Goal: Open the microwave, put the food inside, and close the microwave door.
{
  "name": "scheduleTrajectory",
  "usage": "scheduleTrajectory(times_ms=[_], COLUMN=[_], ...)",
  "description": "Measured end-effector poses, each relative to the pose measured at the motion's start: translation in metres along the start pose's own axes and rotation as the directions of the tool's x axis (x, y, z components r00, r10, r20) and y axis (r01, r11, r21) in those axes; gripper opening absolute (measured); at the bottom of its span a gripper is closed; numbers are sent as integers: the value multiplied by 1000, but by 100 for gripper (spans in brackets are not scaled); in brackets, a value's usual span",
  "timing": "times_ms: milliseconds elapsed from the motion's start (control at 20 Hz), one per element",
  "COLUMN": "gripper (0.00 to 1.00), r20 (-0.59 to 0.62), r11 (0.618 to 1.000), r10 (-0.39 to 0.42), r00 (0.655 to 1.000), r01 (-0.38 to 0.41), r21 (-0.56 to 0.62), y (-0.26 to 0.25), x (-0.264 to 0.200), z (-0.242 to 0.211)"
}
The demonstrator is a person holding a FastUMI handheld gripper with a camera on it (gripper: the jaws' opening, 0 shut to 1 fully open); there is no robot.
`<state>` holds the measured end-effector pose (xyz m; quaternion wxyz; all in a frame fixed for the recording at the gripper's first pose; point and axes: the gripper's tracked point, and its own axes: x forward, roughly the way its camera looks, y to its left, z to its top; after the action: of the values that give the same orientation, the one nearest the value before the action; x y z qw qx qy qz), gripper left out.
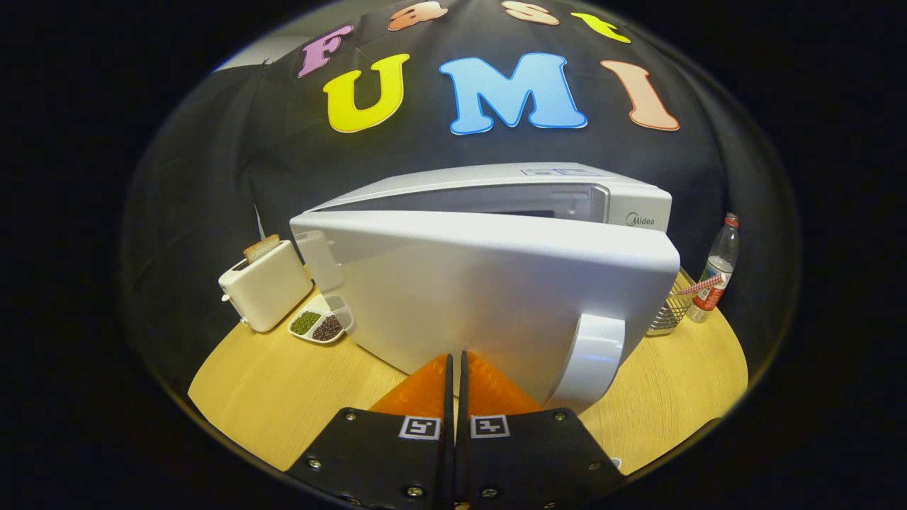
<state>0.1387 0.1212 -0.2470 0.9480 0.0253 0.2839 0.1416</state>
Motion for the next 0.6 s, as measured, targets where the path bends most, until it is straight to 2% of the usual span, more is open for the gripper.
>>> scheduleTrajectory(times_ms=[400,600], gripper=[1,1], r20=[5,11], r11=[1000,997], r10=[-22,-47], r00=[1000,999], r01=[22,46], r21=[-7,56], y=[-23,-37], x=[34,53], z=[17,32])
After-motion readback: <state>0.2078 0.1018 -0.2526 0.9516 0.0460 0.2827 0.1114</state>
